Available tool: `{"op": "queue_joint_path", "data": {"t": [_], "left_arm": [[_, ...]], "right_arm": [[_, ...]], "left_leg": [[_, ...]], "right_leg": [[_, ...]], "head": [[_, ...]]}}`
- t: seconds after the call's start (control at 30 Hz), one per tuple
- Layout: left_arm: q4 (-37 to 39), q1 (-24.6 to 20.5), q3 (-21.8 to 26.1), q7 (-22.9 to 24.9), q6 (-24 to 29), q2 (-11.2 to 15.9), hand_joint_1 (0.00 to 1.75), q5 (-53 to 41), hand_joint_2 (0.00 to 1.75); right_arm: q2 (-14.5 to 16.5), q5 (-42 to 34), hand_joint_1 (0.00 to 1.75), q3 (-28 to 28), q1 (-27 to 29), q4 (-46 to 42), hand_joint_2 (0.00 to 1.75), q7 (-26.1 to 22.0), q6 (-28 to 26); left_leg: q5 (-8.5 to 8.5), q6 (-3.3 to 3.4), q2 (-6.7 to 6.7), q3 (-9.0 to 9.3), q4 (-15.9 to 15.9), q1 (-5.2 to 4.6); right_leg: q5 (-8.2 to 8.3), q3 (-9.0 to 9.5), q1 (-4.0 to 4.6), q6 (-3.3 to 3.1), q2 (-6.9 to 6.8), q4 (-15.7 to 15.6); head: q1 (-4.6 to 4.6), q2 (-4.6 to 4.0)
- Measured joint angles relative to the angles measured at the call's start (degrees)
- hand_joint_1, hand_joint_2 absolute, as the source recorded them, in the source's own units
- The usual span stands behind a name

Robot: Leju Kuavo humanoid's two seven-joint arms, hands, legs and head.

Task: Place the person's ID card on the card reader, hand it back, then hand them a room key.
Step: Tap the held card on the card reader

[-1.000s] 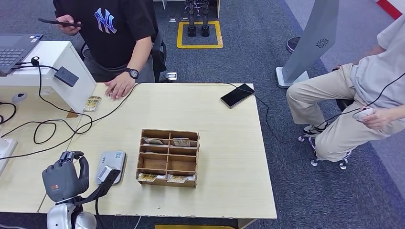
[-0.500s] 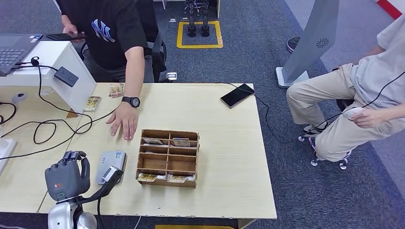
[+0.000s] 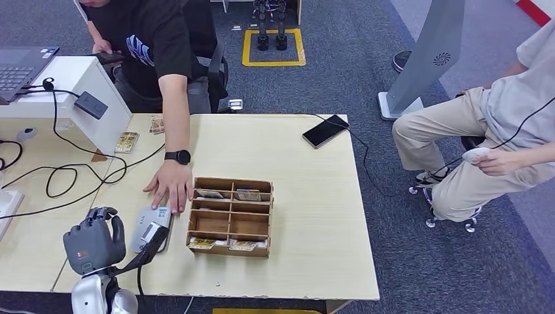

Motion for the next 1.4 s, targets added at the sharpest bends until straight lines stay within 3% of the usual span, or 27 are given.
{"op": "queue_joint_path", "data": {"t": [0.1,0.23,0.8,1.0,1.4], "left_arm": [[1.2,-0.3,-1.5,4.1,0.0,0.2,1.75,-0.8,1.75],[7.4,-1.4,-7.5,8.4,0.0,0.8,1.75,-1.0,1.75],[10.3,-4.9,-8.7,5.6,0.0,0.9,1.75,-1.0,1.75],[14.0,-5.8,-9.9,12.3,0.0,2.3,1.75,-1.3,1.75],[22.5,-7.7,-14.5,19.5,0.0,5.4,1.75,-1.8,1.75]], "right_arm": [[0.0,0.1,0.00,0.0,-0.1,0.2,1.75,-0.2,0.0],[0.0,1.1,0.00,0.0,-0.2,0.7,1.75,-0.8,0.0],[0.0,2.9,0.00,0.0,-0.5,1.5,1.75,-1.7,0.0],[0.0,3.0,0.00,0.0,-0.6,2.0,1.75,-2.2,0.0],[-0.1,2.9,0.00,0.0,-0.6,2.9,1.75,-2.8,0.0]], "left_leg": [[0.00,0.00,-0.01,-0.01,0.0,0.00],[0.00,0.00,-0.04,-0.02,0.0,-0.01],[0.00,0.00,-0.04,-0.04,0.0,0.00],[0.00,0.00,-0.03,-0.02,0.0,0.00],[0.00,0.00,-0.04,-0.02,0.0,0.00]], "right_leg": [[0.00,0.01,0.00,0.00,-0.01,0.0],[0.00,0.02,-0.01,0.00,-0.02,0.0],[0.00,0.03,-0.01,0.00,-0.04,0.0],[0.00,0.02,-0.01,0.00,-0.03,0.0],[0.00,0.03,-0.01,0.00,-0.03,0.0]], "head": [[0.01,0.00],[0.01,0.00],[0.01,0.00],[0.01,0.00],[0.01,0.00]]}}
